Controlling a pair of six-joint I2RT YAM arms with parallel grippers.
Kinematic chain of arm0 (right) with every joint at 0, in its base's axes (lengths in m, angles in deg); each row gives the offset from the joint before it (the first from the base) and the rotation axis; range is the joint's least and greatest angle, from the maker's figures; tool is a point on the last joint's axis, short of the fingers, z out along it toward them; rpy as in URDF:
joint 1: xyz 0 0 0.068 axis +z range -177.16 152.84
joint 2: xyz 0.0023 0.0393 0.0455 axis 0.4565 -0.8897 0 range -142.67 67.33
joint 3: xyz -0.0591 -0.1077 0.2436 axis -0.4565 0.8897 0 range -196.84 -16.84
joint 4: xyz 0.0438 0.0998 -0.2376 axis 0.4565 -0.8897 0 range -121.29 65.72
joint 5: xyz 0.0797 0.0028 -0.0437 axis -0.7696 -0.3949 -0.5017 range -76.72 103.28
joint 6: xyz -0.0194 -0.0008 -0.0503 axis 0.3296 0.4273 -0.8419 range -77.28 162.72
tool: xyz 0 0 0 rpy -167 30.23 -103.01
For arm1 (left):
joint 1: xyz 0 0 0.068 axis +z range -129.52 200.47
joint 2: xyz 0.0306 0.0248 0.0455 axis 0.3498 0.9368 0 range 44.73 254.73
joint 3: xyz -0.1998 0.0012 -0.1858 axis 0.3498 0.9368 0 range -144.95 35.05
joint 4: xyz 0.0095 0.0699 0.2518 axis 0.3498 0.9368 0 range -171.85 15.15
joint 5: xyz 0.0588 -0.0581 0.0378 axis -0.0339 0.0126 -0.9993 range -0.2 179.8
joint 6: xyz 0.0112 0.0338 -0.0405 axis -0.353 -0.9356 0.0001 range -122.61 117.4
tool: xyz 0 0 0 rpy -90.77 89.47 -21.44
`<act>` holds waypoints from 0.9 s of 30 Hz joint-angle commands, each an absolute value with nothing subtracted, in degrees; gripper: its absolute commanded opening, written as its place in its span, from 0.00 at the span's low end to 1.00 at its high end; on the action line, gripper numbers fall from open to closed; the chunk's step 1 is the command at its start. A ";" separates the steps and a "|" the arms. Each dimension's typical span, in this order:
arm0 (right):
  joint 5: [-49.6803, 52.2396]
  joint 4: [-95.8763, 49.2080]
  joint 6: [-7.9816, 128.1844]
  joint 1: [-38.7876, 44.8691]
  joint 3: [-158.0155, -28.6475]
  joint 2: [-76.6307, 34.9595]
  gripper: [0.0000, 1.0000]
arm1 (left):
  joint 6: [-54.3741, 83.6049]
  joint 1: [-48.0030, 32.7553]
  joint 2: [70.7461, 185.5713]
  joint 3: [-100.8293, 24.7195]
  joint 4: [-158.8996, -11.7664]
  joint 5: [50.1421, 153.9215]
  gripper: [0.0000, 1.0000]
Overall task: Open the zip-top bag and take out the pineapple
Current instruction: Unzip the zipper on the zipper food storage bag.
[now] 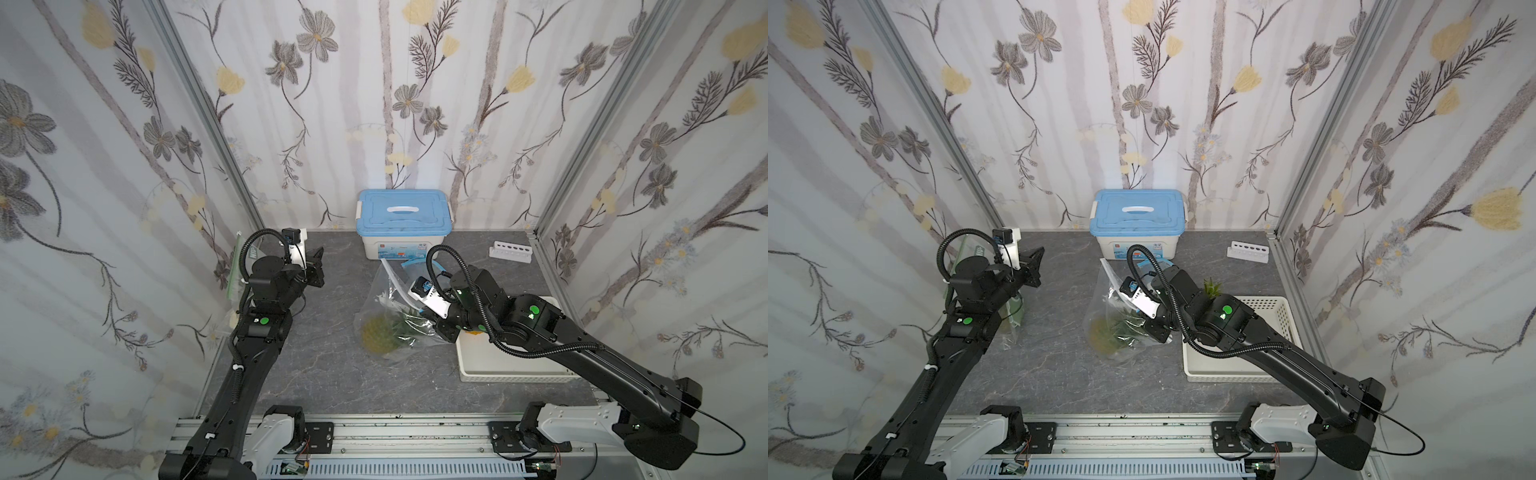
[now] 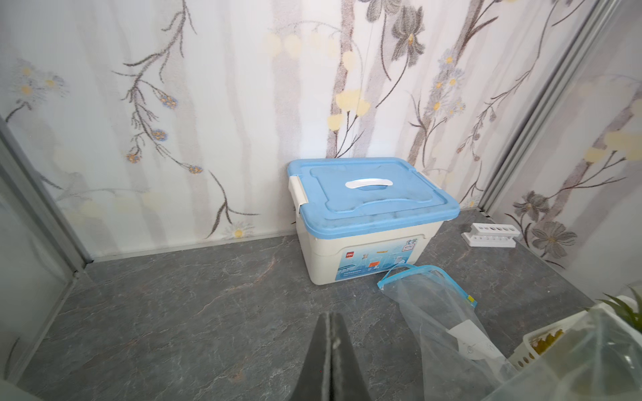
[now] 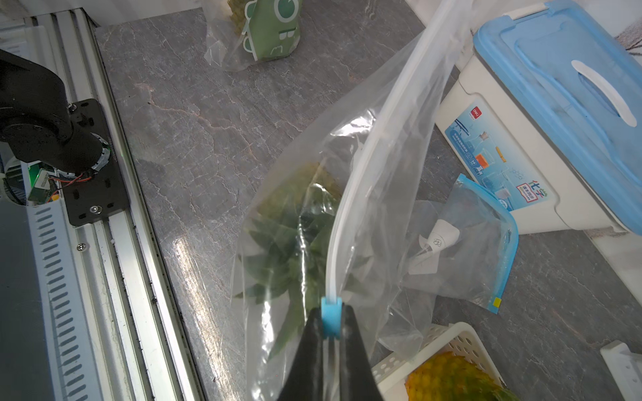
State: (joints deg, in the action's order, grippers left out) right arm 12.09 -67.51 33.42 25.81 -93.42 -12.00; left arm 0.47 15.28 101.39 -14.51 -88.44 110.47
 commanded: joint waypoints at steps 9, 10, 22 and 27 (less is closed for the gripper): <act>14.37 -63.31 31.76 27.41 -100.79 -17.95 0.04 | 26.03 14.59 99.85 -16.16 -91.80 133.07 0.66; 14.58 -63.25 31.65 27.51 -101.48 -18.54 0.04 | 28.24 14.04 100.30 -16.19 -91.20 132.80 0.66; 16.30 -61.64 31.26 27.75 -108.26 -23.69 0.03 | 26.28 3.54 100.11 -23.93 -70.87 124.98 0.67; 17.54 -61.99 31.37 27.79 -110.23 -26.36 0.03 | 24.98 2.25 98.86 -25.05 -64.54 121.18 0.67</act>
